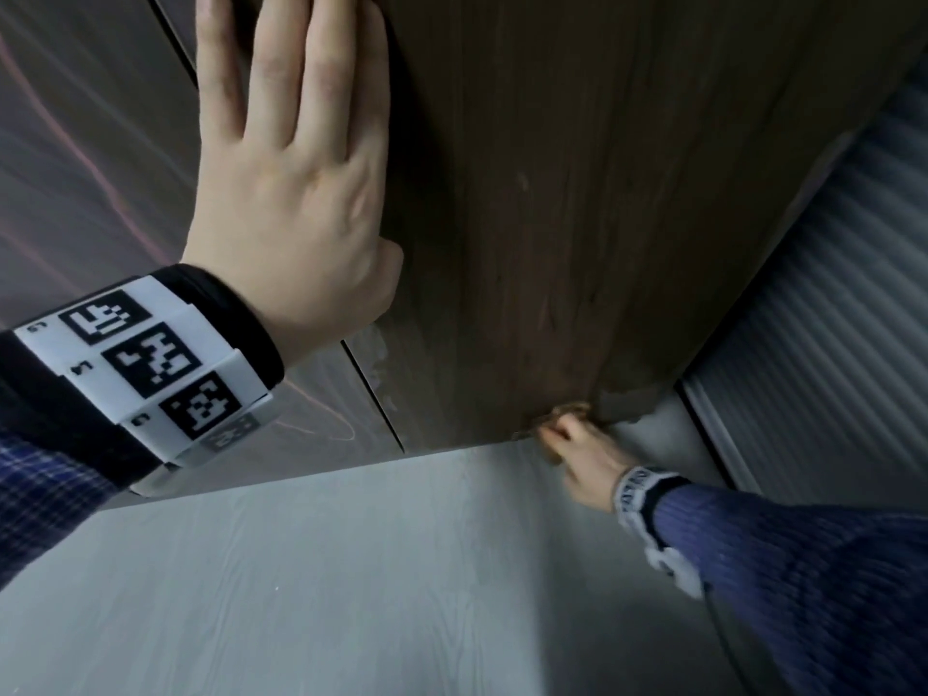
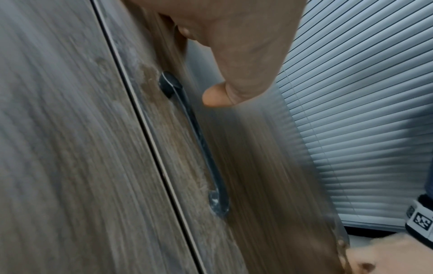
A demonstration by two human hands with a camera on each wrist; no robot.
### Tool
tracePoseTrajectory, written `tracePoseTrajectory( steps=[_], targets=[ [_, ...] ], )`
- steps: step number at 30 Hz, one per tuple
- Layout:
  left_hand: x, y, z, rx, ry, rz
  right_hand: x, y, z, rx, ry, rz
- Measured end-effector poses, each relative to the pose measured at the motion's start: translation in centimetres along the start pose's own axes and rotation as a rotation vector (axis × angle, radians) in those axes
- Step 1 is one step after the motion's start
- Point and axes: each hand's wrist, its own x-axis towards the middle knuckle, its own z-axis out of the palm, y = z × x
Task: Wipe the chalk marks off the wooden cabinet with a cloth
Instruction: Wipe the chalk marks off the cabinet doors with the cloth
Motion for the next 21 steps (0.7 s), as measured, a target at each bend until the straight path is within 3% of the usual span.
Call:
tracePoseTrajectory(
  steps=[3, 5, 9, 14, 17, 21],
  targets=[
    [-0.1, -0.1, 0.0, -0.007, 0.011, 0.018, 2.8, -7.4, 0.3, 0.110, 0.057, -0.079],
    [-0.2, -0.4, 0.0, -0.003, 0.019, 0.029, 3.5, -9.7, -0.2, 0.175, 0.100, -0.063],
    [-0.1, -0.3, 0.4, -0.028, -0.001, 0.030, 1.1, -3.6, -0.9, 0.127, 0.124, 0.013],
    [0.3, 2.1, 0.6, -0.117, -0.007, -0.068, -3.0, 6.5, -3.0, 0.063, 0.189, 0.289],
    [0.5, 3.2, 0.9, -0.134, -0.004, -0.107, -2.8, 5.3, -2.9, 0.048, 0.233, 0.365],
    [0.3, 3.1, 1.3, -0.127, -0.012, -0.095, 0.3, -2.2, -1.0, 0.091, 0.215, 0.220]
  ],
)
